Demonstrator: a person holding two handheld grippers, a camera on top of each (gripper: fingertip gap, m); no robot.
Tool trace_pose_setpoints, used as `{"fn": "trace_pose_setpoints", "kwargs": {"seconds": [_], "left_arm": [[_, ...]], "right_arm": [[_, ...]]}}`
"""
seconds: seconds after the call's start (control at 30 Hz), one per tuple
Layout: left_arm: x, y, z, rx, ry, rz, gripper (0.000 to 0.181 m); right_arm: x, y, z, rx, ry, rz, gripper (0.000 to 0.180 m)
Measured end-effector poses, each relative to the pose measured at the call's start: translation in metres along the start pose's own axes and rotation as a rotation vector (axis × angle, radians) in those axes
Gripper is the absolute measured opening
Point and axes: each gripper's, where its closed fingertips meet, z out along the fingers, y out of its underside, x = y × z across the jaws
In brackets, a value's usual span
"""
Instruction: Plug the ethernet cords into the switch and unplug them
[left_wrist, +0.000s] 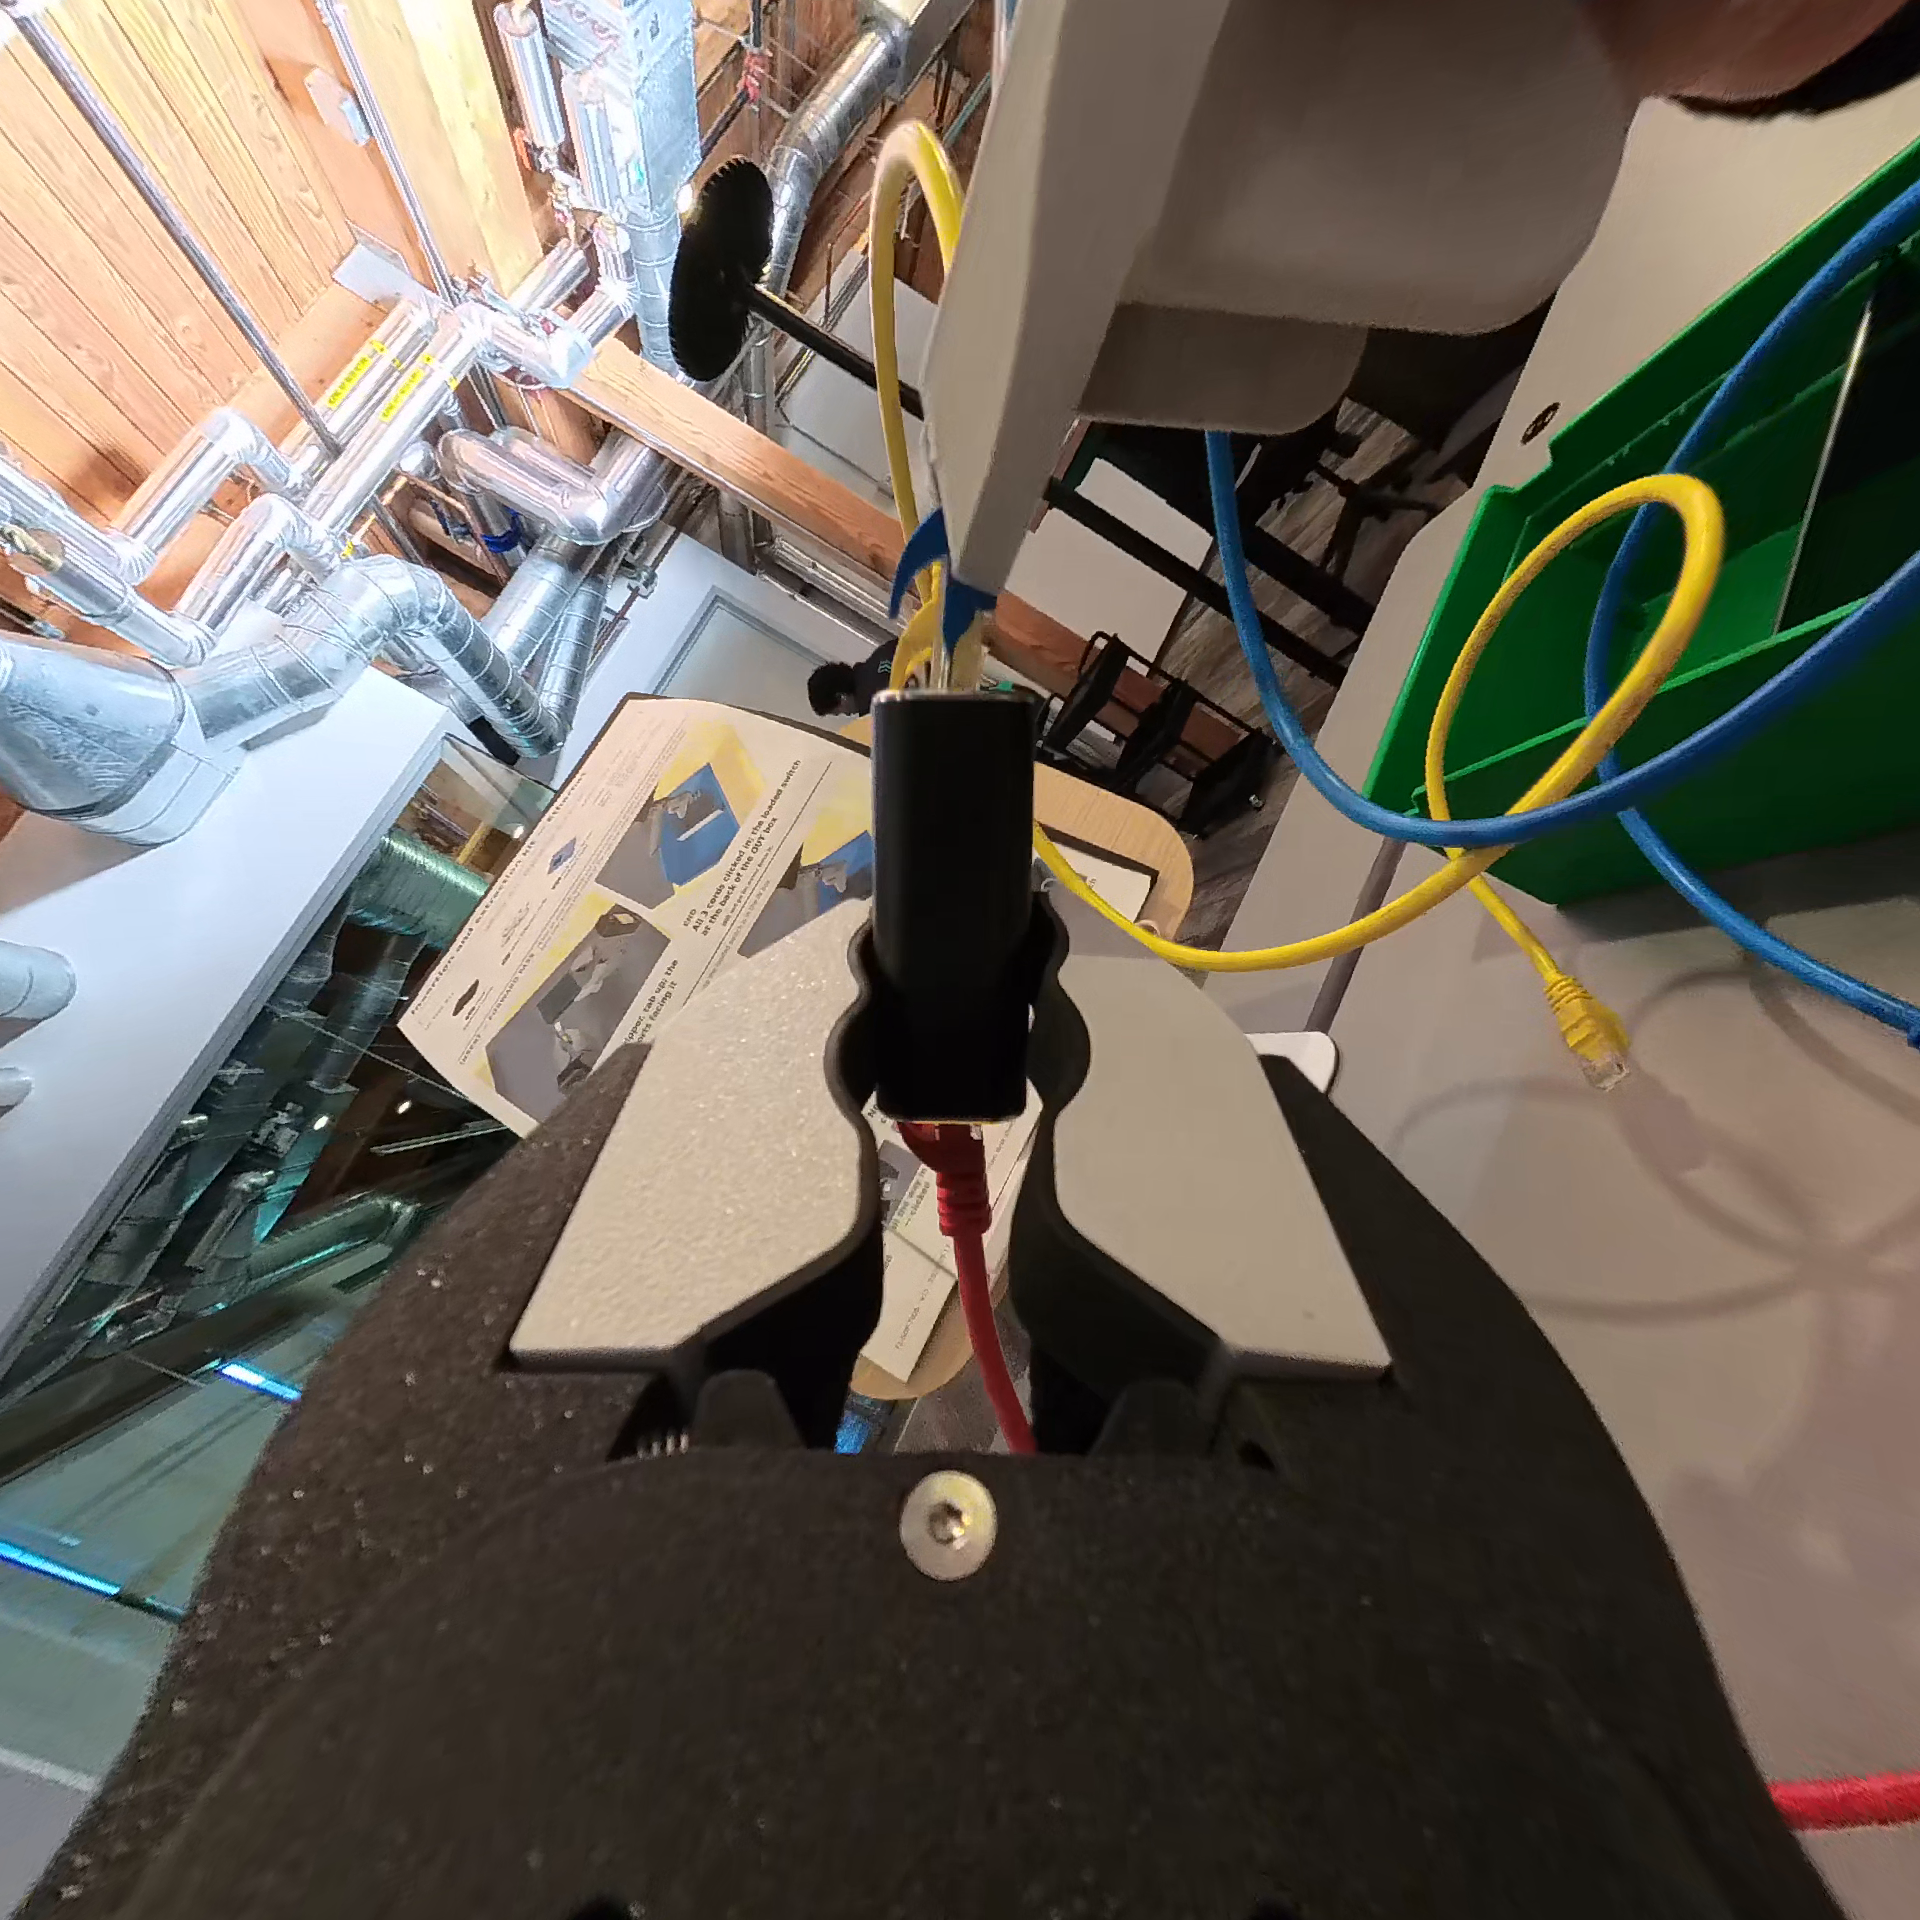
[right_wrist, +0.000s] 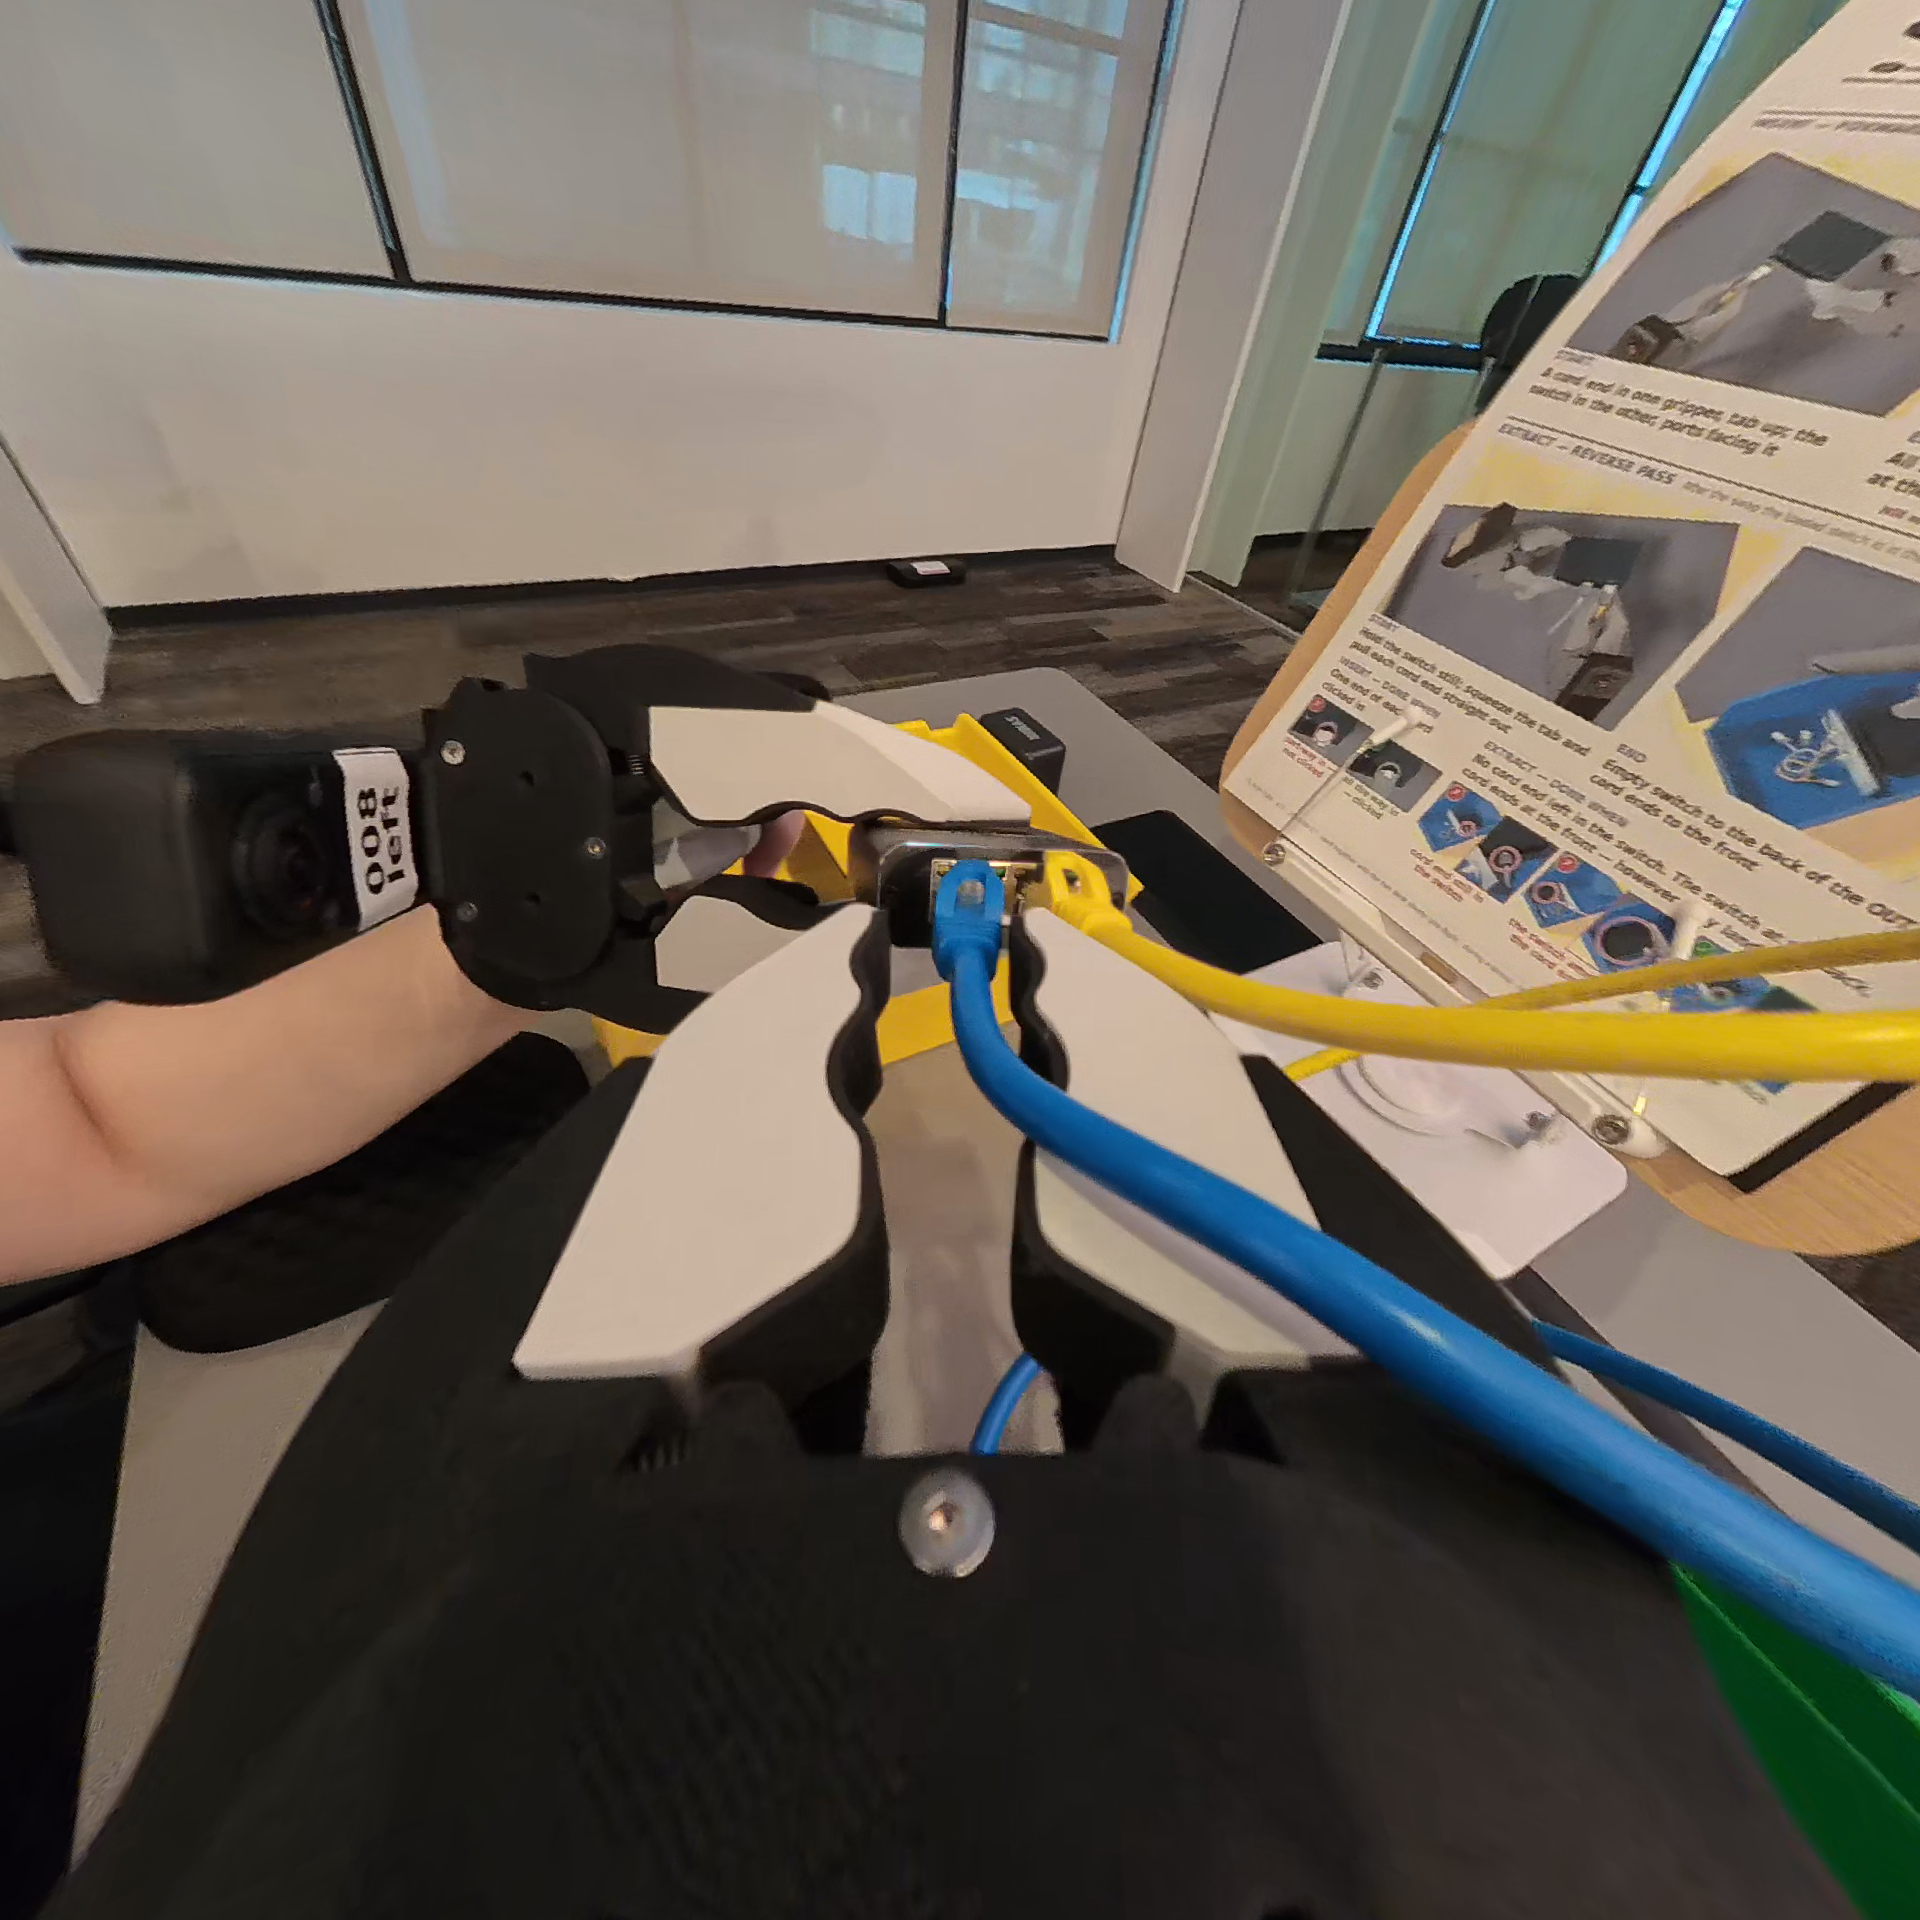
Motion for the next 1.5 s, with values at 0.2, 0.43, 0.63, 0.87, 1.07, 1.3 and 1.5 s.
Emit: {"fn": "trace_pose_setpoints", "kwargs": {"seconds": [0.2,0.43,0.63,0.87,1.07,1.3,1.5], "left_arm": [[0.003,0.001,0.002,-0.023,-0.015,0.035,0.024],[0.004,0.002,0.003,-0.022,-0.008,0.013,0.024],[0.005,0.005,0.004,-0.035,-0.006,0.024,0.024],[0.016,0.022,0.009,-0.112,0.081,0.009,0.024],[0.066,0.072,0.014,-0.362,0.340,0.014,0.025],[0.113,0.116,0.018,-0.623,0.421,0.067,0.024],[0.158,0.133,0.012,-0.743,0.532,0.018,0.024]], "right_arm": [[0.007,0.004,-0.002,-0.046,0.103,-0.047,0.023],[0.006,0.003,-0.001,-0.033,0.078,-0.010,0.025],[0.013,0.006,0.000,-0.033,0.089,0.015,0.017],[0.015,0.008,-0.001,-0.033,0.013,0.041,0.017],[0.000,-0.002,-0.022,-0.009,-0.115,0.044,0.016],[-0.020,-0.018,-0.058,0.033,-0.257,0.049,0.016],[-0.028,-0.030,-0.083,0.085,-0.301,0.040,0.017]]}}
